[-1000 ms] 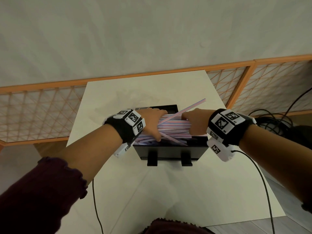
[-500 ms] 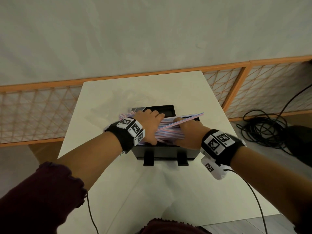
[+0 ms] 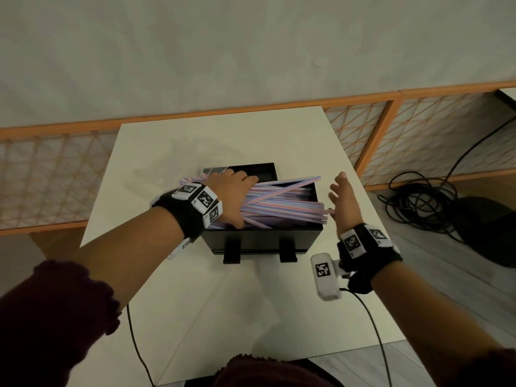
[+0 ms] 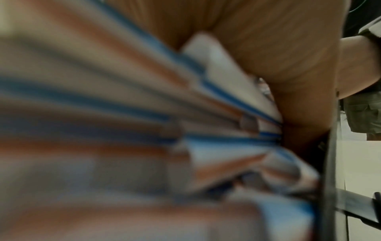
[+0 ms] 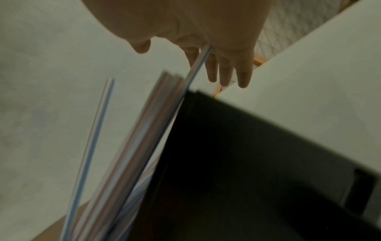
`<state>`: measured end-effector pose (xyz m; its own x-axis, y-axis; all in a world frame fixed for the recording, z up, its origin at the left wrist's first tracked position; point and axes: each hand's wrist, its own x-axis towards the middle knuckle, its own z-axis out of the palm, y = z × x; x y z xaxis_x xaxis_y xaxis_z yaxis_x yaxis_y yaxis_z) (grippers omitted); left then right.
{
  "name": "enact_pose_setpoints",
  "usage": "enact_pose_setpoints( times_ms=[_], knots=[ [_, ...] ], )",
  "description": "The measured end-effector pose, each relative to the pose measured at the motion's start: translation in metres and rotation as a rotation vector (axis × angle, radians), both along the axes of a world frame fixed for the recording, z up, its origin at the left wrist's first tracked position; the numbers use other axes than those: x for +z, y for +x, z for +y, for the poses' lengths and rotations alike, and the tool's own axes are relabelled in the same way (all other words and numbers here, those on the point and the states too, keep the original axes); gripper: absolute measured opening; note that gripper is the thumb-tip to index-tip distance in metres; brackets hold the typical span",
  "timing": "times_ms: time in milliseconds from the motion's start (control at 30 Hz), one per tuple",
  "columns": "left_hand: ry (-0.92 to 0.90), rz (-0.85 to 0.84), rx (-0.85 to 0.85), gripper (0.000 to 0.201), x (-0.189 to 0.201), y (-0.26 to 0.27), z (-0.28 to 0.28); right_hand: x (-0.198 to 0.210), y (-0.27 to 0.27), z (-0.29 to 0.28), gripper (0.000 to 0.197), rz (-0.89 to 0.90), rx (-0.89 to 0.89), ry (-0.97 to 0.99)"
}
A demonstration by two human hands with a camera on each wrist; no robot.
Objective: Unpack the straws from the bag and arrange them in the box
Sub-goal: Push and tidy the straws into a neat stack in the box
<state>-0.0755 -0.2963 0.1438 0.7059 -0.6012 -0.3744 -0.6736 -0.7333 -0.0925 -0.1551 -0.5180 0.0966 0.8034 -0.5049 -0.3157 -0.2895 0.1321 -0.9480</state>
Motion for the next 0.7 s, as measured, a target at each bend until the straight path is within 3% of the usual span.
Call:
enact_pose_setpoints(
  times_ms=[267, 467, 633, 700],
  knots=[
    [0.012, 0.075, 0.016, 0.112, 0.011, 0.0, 0.004, -0.001, 0.007, 0.036, 0.042, -0.085, 0.019, -0.213],
    [0.015, 0.049, -0.014, 0.111, 0.016, 0.003, 0.009, -0.003, 0.006, 0.042, 0.044, -0.239, -0.06, -0.396],
    [0.02, 0.016, -0.048, 0.097, 0.015, 0.002, 0.016, 0.0, 0.001, 0.038, 0.046, -0.347, -0.041, -0.694],
    [0.026, 0.003, -0.057, 0.093, 0.015, 0.002, 0.019, -0.003, 0.0, 0.037, 0.044, -0.394, -0.025, -0.72]
  ],
)
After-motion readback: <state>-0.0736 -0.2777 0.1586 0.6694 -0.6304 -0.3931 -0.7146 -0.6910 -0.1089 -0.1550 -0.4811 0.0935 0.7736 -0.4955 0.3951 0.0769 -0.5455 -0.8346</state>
